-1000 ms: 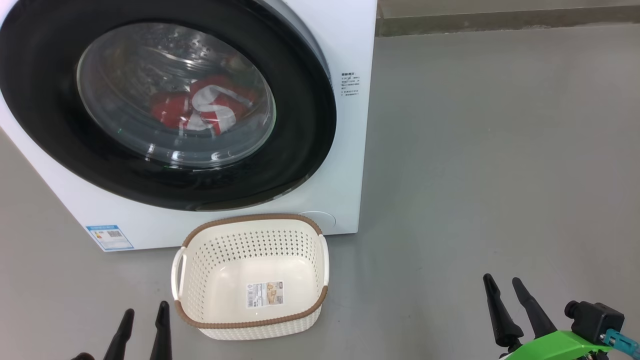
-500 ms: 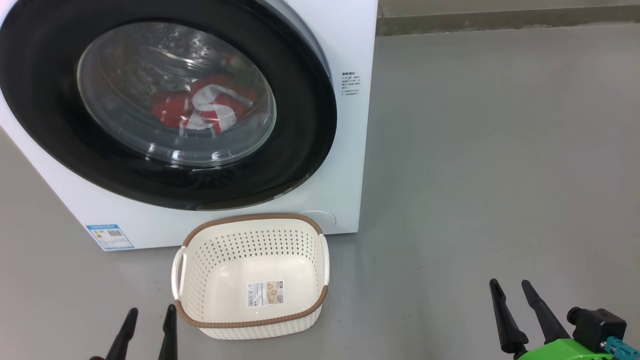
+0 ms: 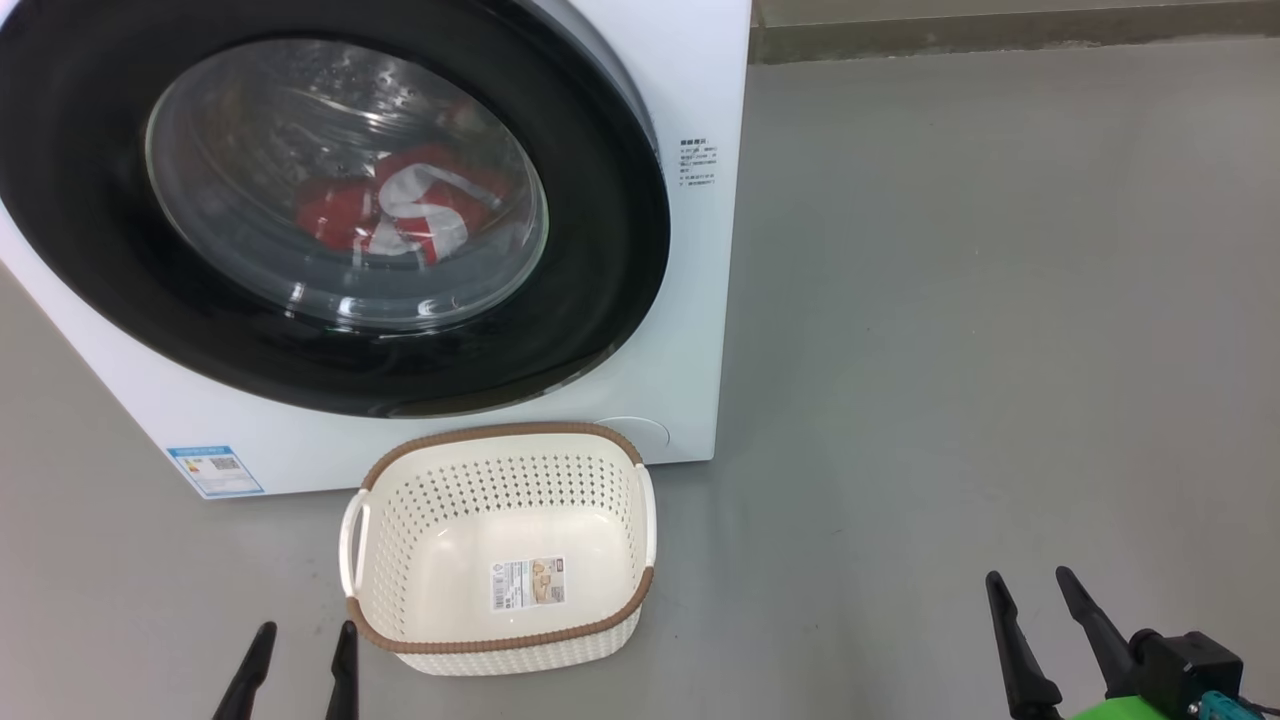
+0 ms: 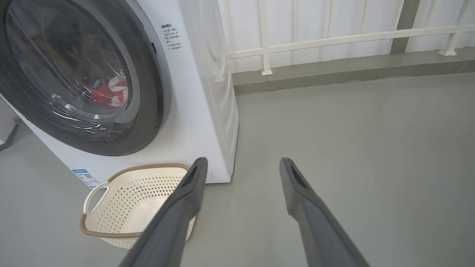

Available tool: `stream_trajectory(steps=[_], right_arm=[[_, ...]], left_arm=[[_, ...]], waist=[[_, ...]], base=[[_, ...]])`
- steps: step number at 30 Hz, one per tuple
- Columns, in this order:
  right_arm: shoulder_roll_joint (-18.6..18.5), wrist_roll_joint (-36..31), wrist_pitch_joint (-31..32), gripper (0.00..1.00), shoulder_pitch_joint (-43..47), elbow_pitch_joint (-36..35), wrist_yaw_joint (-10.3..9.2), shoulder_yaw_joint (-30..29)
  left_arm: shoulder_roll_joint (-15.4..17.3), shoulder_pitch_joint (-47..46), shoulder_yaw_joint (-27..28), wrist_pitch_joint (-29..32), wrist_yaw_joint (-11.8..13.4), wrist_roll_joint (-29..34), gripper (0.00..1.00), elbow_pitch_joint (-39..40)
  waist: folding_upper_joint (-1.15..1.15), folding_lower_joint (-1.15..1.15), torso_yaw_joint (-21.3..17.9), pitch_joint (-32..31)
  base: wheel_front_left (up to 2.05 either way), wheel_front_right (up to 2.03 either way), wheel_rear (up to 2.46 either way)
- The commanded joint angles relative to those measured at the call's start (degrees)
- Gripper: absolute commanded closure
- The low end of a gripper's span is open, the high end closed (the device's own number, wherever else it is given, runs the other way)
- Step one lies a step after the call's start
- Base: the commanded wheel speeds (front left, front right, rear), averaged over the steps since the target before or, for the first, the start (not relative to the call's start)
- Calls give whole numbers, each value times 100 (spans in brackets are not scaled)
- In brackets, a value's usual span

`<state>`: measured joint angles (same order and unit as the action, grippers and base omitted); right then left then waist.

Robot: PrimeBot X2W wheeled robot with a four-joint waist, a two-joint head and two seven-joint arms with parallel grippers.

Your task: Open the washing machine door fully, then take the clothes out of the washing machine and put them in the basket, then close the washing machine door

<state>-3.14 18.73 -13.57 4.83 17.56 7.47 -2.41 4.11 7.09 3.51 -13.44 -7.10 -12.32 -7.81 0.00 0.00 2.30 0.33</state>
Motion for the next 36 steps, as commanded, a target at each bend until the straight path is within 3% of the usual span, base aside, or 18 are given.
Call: stream_trajectory(steps=[1,20,21,22,28,36], right_arm=[[-65,-221,-102,0,-25,-128,2,114],[-10,-332,-142,0,-45,-252,2,44],[-7,-305,-142,67,-69,-286,2,61],[-5,-288,-142,100,-98,-334,2,85],[13,113,-142,100,-531,-498,2,324],[24,890,-143,100,-1843,-413,2,853]], left_arm=[[94,-72,158,-115,-36,180,0,163],[95,-94,188,-156,-38,2,0,124],[97,-102,180,-156,-38,-2,0,125],[97,-115,158,-156,-38,-5,0,125],[126,-289,45,-156,-38,-133,0,178],[221,-534,-143,-156,-38,-343,0,231]], waist=[[0,0,-3,0],[0,0,9,41],[0,0,17,51],[0,0,42,69],[0,0,219,322],[0,0,531,788]], base=[[0,0,0],[0,0,0],[0,0,0],[0,0,0],[0,0,0],[0,0,0]])
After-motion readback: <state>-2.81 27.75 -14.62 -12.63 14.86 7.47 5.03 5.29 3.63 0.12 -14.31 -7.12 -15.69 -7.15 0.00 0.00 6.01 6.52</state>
